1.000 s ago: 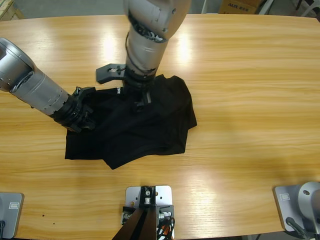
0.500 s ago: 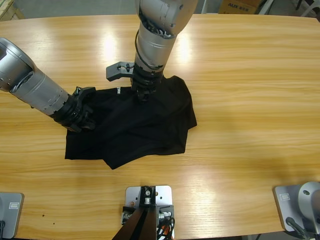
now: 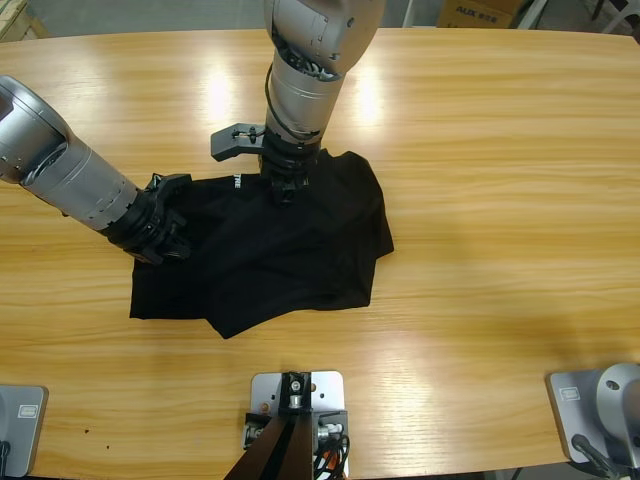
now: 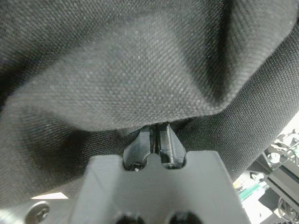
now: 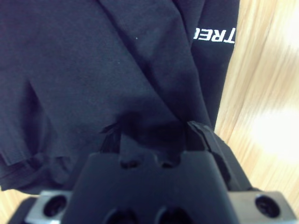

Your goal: Fold clothes

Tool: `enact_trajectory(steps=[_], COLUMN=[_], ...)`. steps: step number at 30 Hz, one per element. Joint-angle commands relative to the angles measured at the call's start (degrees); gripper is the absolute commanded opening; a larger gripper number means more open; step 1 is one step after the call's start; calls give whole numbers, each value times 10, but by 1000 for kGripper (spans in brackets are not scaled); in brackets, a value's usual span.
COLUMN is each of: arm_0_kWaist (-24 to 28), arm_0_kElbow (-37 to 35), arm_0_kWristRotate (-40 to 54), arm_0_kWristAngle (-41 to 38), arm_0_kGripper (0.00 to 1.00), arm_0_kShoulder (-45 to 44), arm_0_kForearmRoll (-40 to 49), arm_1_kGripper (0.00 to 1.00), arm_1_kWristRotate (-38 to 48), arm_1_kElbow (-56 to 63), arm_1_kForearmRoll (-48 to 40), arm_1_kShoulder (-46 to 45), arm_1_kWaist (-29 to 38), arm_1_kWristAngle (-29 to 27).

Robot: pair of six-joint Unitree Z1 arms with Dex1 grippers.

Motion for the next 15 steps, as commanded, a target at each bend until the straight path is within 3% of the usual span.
enact_trajectory(steps=[1,5,7,10,11,12,13,14,15], arm_0_kWaist=[3,3,3,3,3,3,3,3,3], arm_0_kElbow=[13,12,12,12,11,12,12,12,11], arm_0_kWristRotate=[1,1,1,0,0,0,0,0,0], arm_0_kWristAngle=[7,7,7,7,7,7,7,7,7], arm_0_kGripper=[0,0,0,0,0,0,0,0,0], arm_0_kShoulder=[35,37,37,38,38,38,38,38,38], arm_0_kForearmRoll=[-8,-8,-10,-10,-10,-10,-10,-10,-11], arm_1_kGripper=[540,543,628,599,506,311,197,187,70], arm_1_kWristRotate=[-1,-1,-1,0,0,1,4,5,9], arm_1_kElbow=[-3,-3,-4,-3,-3,-2,-1,2,1], arm_1_kForearmRoll=[-5,-6,-8,-4,-2,2,4,8,10], arm_1_kShoulder=[46,47,48,56,58,59,58,54,47], arm_1_kWaist=[-14,-21,-24,-25,-25,-25,-25,-25,-25], arm_1_kWristAngle=[3,1,1,7,9,9,5,5,7])
